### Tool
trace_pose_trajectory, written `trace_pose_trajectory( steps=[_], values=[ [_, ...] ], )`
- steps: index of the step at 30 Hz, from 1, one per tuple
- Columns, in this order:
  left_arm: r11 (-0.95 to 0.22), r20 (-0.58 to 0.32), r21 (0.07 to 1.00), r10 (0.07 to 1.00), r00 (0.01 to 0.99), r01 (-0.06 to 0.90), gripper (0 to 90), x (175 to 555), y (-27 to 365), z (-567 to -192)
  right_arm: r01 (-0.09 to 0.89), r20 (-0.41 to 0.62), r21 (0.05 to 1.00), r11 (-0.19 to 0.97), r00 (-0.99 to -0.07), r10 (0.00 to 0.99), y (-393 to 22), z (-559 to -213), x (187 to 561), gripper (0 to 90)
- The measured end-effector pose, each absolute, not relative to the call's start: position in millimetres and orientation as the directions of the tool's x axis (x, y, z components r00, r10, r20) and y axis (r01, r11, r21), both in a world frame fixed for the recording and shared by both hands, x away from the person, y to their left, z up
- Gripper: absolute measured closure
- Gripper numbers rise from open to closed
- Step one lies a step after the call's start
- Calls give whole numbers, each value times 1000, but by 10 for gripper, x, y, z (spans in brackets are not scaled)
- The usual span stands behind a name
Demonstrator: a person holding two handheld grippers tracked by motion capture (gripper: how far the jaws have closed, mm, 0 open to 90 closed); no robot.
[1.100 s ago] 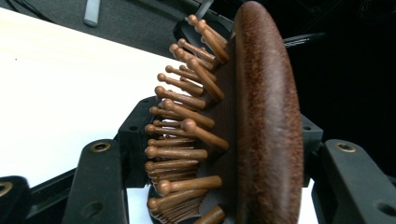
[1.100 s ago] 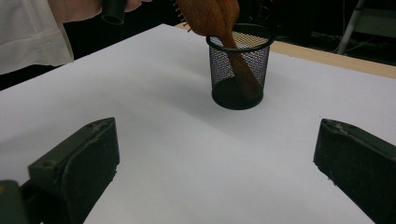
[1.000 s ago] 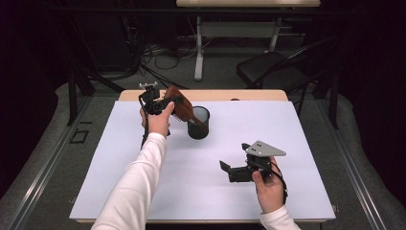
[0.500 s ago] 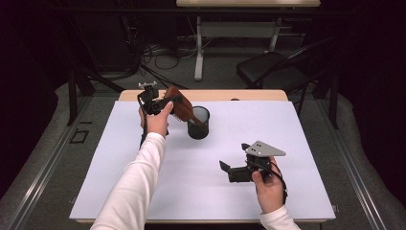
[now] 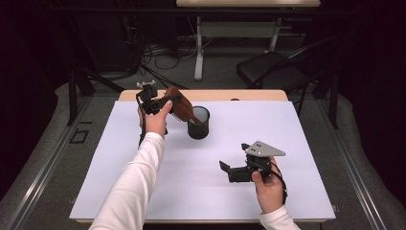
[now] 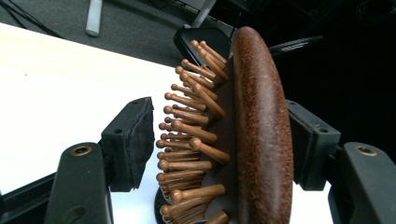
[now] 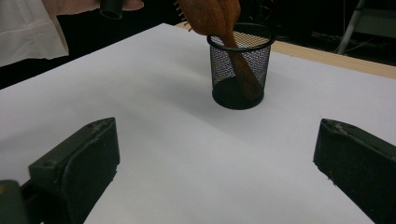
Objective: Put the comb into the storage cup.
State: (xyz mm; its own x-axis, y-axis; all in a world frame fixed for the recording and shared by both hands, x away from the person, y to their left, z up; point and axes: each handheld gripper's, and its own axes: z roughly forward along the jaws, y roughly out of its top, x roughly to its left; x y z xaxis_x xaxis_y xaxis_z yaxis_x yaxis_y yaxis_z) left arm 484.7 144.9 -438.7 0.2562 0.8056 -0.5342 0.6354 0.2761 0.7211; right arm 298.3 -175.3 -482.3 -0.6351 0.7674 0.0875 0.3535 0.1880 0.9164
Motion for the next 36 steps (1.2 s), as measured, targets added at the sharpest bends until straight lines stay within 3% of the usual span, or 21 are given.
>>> trace_pose_trajectory(
  steps=[36],
  values=[
    [292,-543,737,793,277,609,264,4849,1557,-4381,353,86,917,189,-635,768,-1752,-4822,2982,1]
  ],
)
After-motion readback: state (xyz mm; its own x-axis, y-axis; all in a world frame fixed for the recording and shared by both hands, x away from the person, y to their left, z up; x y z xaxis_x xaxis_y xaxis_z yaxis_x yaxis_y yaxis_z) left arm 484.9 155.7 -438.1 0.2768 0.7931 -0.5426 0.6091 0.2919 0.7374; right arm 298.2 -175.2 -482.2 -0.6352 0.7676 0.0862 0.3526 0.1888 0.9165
